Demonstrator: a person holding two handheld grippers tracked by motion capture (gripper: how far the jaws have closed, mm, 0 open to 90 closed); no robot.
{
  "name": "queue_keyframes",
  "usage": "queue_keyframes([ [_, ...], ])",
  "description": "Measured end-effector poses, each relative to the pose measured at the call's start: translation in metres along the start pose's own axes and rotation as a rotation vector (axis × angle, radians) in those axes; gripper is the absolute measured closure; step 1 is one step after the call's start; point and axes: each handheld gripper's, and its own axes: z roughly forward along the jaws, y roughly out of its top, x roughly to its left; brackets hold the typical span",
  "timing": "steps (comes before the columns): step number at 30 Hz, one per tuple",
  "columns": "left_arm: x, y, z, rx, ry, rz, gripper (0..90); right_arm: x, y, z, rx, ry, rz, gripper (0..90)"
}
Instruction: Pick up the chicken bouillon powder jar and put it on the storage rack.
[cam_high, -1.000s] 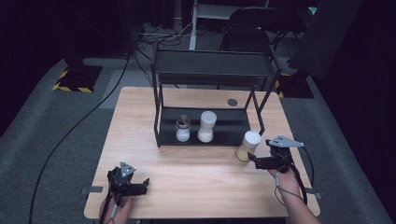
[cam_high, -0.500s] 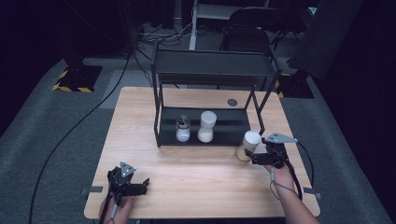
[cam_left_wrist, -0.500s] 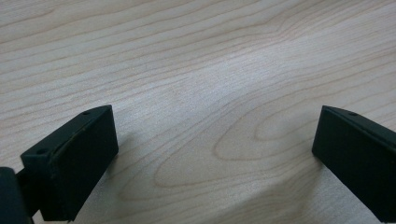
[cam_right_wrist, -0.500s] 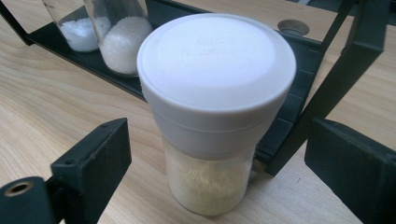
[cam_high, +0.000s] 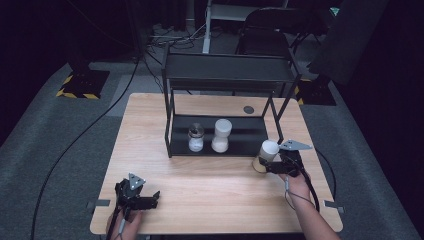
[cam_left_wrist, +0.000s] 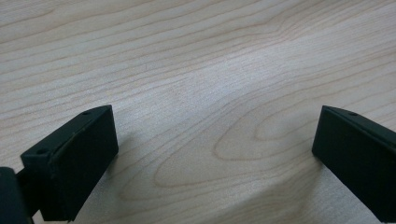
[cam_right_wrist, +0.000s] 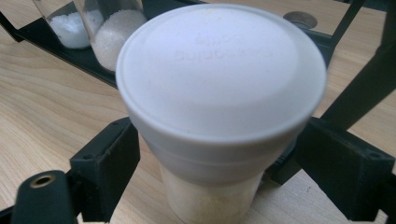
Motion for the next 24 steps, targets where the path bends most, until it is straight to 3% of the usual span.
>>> queue_keyframes([
  [7,0.0000,0.0001,0.0000,0.000,0.000,0.000,0.3,0.0013,0.0032,0.0031,-0.009,-0.002,-0.007,21.8],
  [13,0.0000,0.0000,0.0000,0.000,0.000,0.000,0.3,0.0042,0.0038,0.0021,-0.032,-0.008,-0.022,32.7],
  [24,0.0000,0.0000,0.0000,0.000,0.000,0.000,0.3,0.0066,0.0103,-0.0009,-0.011,-0.013,-0.025,33.9],
])
